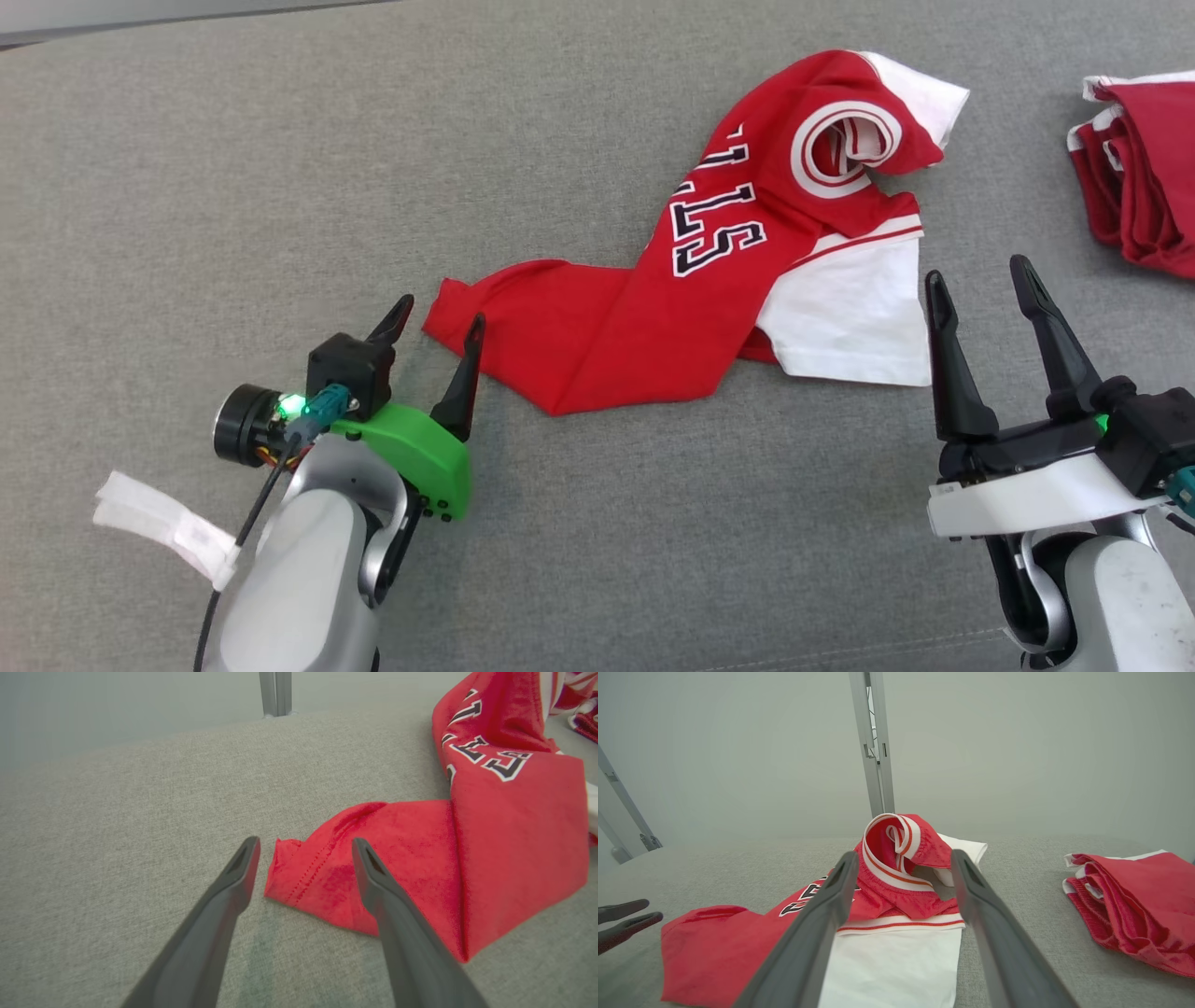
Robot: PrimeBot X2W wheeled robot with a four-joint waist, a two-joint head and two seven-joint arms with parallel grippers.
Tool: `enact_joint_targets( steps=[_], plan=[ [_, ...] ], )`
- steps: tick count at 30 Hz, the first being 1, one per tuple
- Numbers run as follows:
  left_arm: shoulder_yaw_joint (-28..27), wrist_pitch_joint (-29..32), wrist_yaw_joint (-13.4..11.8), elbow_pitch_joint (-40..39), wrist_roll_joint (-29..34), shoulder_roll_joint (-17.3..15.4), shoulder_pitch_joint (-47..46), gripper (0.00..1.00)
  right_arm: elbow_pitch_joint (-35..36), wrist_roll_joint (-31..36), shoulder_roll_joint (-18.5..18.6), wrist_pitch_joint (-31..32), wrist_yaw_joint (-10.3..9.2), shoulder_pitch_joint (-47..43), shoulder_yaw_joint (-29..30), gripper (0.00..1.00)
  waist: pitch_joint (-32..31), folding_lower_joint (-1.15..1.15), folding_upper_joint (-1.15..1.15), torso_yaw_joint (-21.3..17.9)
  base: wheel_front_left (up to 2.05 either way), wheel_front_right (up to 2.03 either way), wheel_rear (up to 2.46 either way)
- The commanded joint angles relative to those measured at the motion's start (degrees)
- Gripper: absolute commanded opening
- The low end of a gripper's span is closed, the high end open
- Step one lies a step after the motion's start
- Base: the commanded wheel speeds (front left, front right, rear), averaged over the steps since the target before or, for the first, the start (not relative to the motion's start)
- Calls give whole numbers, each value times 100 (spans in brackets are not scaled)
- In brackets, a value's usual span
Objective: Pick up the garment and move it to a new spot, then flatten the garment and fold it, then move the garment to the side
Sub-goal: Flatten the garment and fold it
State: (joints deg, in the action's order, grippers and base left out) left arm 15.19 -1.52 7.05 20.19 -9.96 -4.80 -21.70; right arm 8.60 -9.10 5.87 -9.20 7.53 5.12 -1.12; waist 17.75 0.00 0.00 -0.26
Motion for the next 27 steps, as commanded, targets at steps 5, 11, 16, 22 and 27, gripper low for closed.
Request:
enact_joint_targets(
  steps=[5,11,16,22,27],
  plan=[
    [200,186,39,569,-263,-180,-491,100,-163,-81,-27,-127,-9,159,-37,100,349,0,0,-316,0,0,0],
    [471,110,47,808,-491,-329,-734,0,-277,-108,-47,-196,-9,222,-22,100,360,0,0,-363,0,0,0],
    [576,-148,48,510,-558,-440,-689,0,-339,-39,-53,-206,-9,148,103,100,243,0,0,-277,0,0,0],
    [634,-170,-75,-616,-511,-524,-278,0,-355,11,-81,-143,-9,13,309,100,23,0,0,-45,0,0,0],
    [730,15,-223,-1968,-450,-655,257,0,-324,31,-120,-103,-8,-113,458,100,-203,0,0,195,0,0,0]
  ],
)
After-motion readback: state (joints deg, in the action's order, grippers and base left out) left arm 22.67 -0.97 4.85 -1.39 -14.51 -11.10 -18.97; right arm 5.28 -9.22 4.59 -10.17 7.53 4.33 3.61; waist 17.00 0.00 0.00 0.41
